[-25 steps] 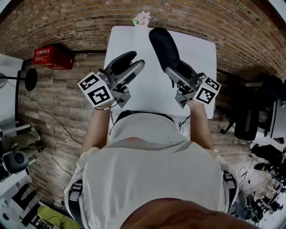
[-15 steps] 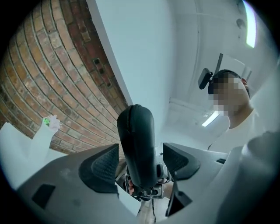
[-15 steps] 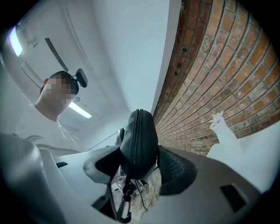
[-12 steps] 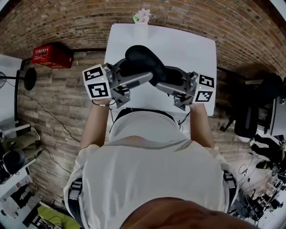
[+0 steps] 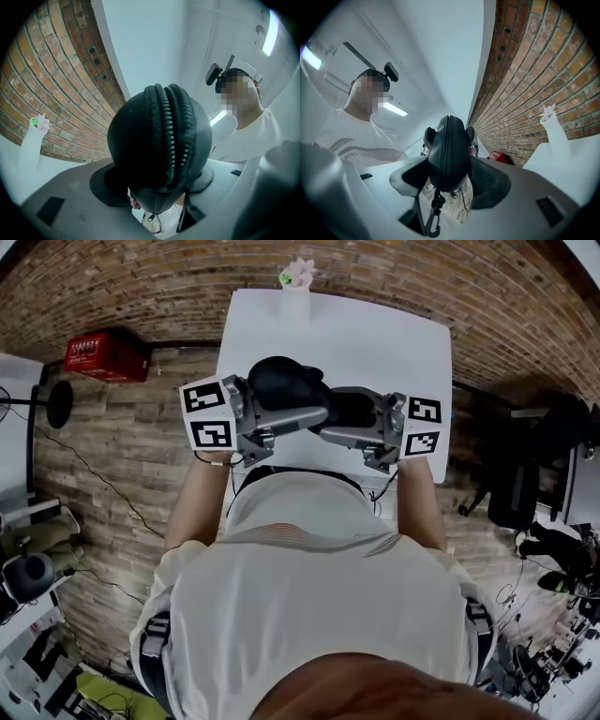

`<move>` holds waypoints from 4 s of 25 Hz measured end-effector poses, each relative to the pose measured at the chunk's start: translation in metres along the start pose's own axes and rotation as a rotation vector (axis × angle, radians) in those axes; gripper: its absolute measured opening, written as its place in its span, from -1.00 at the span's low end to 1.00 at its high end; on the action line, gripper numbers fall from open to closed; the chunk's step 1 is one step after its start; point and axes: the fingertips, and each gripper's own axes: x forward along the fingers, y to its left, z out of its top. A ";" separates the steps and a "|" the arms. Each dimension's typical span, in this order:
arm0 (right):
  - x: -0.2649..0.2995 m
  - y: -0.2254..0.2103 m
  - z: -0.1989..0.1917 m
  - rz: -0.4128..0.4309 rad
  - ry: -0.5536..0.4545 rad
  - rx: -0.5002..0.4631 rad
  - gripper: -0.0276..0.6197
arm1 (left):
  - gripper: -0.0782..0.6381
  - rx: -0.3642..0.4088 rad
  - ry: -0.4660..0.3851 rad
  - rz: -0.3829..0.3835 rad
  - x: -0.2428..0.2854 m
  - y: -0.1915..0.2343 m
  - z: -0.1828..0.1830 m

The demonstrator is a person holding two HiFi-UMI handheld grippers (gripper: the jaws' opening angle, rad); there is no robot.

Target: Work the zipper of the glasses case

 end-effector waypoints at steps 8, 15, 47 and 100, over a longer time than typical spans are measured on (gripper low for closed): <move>-0.008 -0.020 0.016 -0.111 -0.052 -0.058 0.05 | -0.03 0.002 -0.085 0.095 -0.006 0.023 0.015; -0.042 -0.043 0.041 -0.379 -0.159 -0.197 -0.06 | -0.04 -0.037 -0.217 0.320 -0.031 0.063 0.042; 0.009 -0.086 0.008 -0.715 0.017 -0.380 -0.65 | -0.04 -0.111 -0.376 0.535 -0.051 0.097 0.062; -0.003 -0.091 -0.002 -0.775 0.321 -0.900 -0.73 | -0.04 -0.139 0.490 0.284 -0.027 0.084 -0.066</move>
